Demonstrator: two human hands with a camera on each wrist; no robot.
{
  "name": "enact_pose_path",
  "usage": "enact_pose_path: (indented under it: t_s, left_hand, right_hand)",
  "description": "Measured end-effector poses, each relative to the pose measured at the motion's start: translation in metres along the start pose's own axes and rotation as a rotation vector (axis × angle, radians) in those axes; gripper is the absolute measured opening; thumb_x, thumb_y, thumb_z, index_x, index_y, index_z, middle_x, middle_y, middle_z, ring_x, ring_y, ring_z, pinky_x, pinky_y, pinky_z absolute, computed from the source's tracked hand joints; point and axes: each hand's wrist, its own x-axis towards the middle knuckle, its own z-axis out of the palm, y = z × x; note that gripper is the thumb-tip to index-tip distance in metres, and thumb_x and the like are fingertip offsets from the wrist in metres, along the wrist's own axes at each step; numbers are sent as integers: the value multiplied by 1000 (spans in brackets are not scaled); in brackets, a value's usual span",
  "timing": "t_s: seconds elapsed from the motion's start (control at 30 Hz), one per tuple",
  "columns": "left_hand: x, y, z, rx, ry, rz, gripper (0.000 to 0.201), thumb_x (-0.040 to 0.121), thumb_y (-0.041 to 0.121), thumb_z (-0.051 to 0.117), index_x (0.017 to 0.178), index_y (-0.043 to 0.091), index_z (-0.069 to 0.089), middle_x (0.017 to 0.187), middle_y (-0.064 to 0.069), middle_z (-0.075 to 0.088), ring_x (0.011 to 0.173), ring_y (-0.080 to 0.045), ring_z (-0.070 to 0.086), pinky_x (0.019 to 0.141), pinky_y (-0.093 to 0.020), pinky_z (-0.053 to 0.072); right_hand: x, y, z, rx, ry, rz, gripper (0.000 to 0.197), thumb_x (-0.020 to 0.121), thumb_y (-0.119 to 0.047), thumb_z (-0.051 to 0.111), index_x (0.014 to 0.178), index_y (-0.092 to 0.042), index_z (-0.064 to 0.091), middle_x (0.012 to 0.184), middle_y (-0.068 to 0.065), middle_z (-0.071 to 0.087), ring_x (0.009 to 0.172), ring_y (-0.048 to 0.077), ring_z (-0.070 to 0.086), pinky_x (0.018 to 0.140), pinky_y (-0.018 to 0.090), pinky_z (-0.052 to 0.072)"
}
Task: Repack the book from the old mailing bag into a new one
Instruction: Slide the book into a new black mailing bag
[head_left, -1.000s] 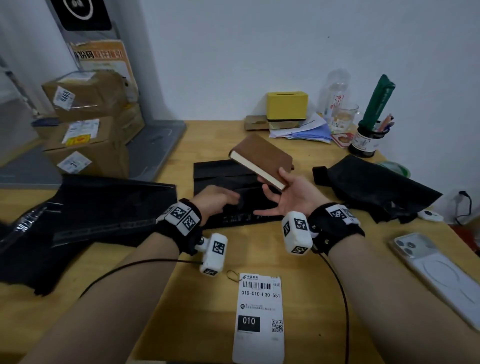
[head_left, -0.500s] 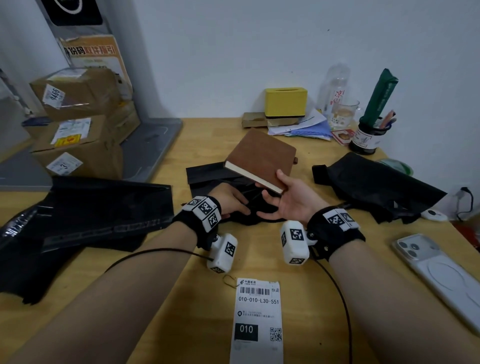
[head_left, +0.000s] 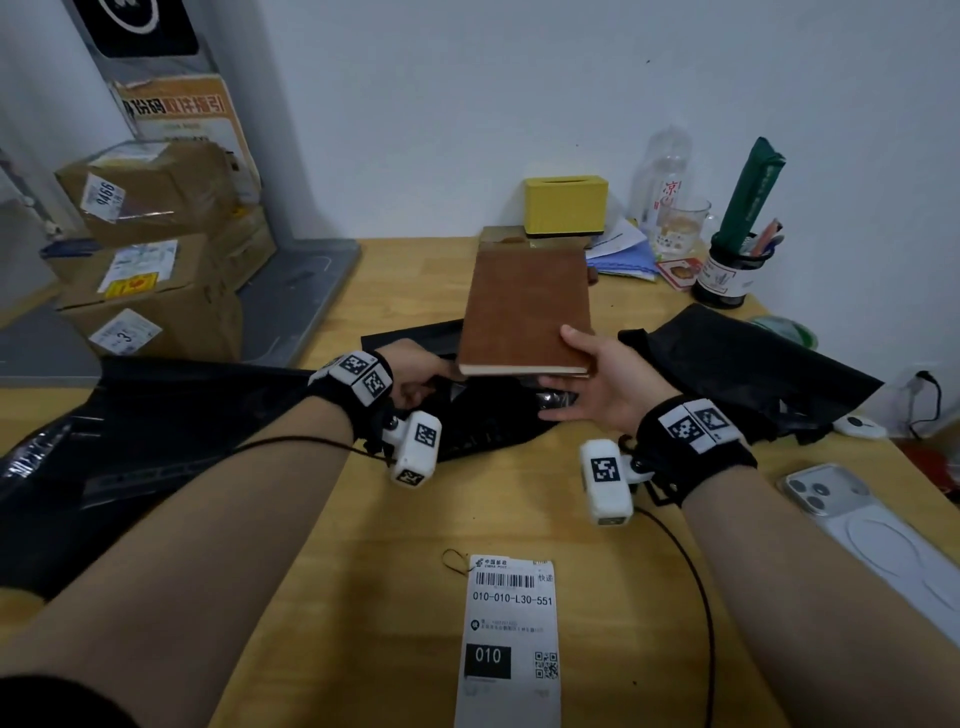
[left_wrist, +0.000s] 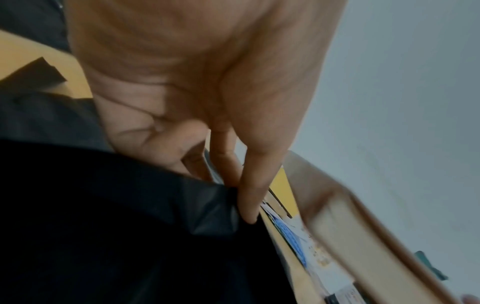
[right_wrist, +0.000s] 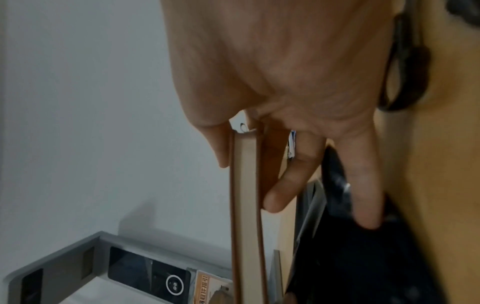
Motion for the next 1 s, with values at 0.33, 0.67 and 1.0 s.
enact_pose_path:
  t_s: [0.33, 0.67, 1.0]
  left_hand:
    - [14, 17, -22, 56, 222, -4, 40, 57, 37, 88, 79, 9, 70, 63, -10, 71, 59, -25, 64, 73, -38, 57]
    - [14, 24, -20, 102, 330, 19, 54, 58, 53, 85, 81, 8, 65, 73, -11, 70, 68, -28, 69, 75, -39, 59]
    - [5, 32, -17, 142, 335, 115, 54, 65, 45, 88, 102, 8, 73, 80, -6, 69, 62, -23, 59, 57, -28, 48]
  right_hand:
    - [-20, -6, -32, -167, 132, -40, 37, 97, -39, 65, 126, -14, 63, 91, 5, 64, 82, 21, 66, 81, 41, 58]
    - [-30, 2, -31, -340, 49, 86, 42, 96, -41, 64, 125, -10, 67, 110, 13, 59, 104, 30, 56, 94, 39, 42]
    - [-35, 5, -19, -323, 80, 134, 29, 98, -42, 61, 103, -13, 61, 61, 0, 53, 54, 17, 49, 58, 26, 45]
